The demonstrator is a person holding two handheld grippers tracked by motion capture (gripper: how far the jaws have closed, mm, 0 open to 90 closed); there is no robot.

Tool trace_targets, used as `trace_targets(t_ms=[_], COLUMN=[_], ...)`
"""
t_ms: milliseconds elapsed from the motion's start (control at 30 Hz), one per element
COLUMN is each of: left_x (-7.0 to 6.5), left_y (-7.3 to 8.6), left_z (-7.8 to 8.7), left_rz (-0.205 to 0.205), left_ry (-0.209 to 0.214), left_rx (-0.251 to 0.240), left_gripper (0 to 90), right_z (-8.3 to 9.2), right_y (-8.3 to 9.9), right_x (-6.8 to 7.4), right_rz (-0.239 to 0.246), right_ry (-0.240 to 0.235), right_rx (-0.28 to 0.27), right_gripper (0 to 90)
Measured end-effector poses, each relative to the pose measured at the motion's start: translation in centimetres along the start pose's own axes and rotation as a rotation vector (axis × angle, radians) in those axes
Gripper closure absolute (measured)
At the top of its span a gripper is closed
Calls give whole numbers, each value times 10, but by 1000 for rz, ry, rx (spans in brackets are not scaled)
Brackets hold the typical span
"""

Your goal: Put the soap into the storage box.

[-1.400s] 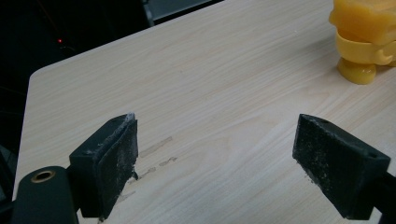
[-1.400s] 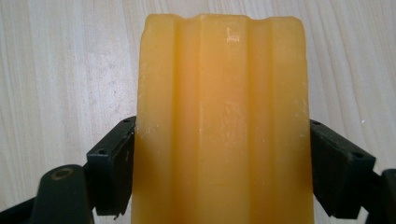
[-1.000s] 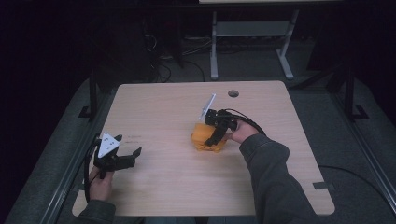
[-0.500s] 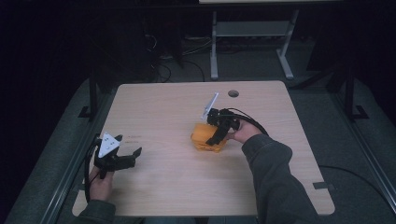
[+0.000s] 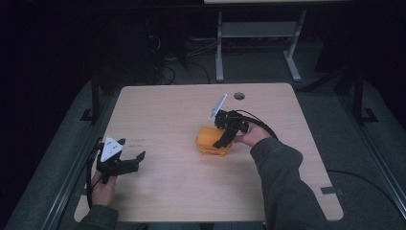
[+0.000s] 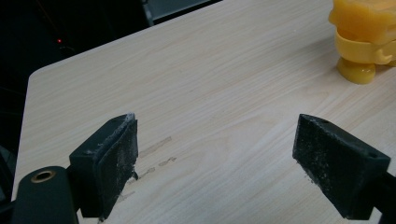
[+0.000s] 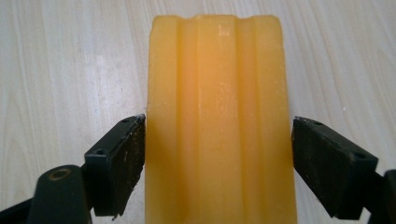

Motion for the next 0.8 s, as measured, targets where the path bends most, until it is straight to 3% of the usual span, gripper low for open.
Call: trace_targets(t_ms=[367, 567, 800], left_x=[0, 0, -1], left_y=[0, 0, 0], left_z=[0, 0, 0], left_rz=[-1, -1, 0], left_ry=[2, 1, 3], left_rx=[0, 0, 1], left_gripper=[134, 134, 134], right_z=[15, 25, 35], right_y=[7, 19, 32], right_x=[4, 7, 10], right_rz=[5, -16, -41], right_ry=[21, 34, 49], right_rx=[-35, -73, -76], right_gripper=[198, 201, 200])
Point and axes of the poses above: each handheld gripper's, and its own axes: z roughly backward along the jaws, y roughly out of its underside, x roughly to its left, the point moved 5 cm from there along -z, roughly forward along the jaws, and after that the axes turned 15 degrees about -y, right-handed, at the moved point
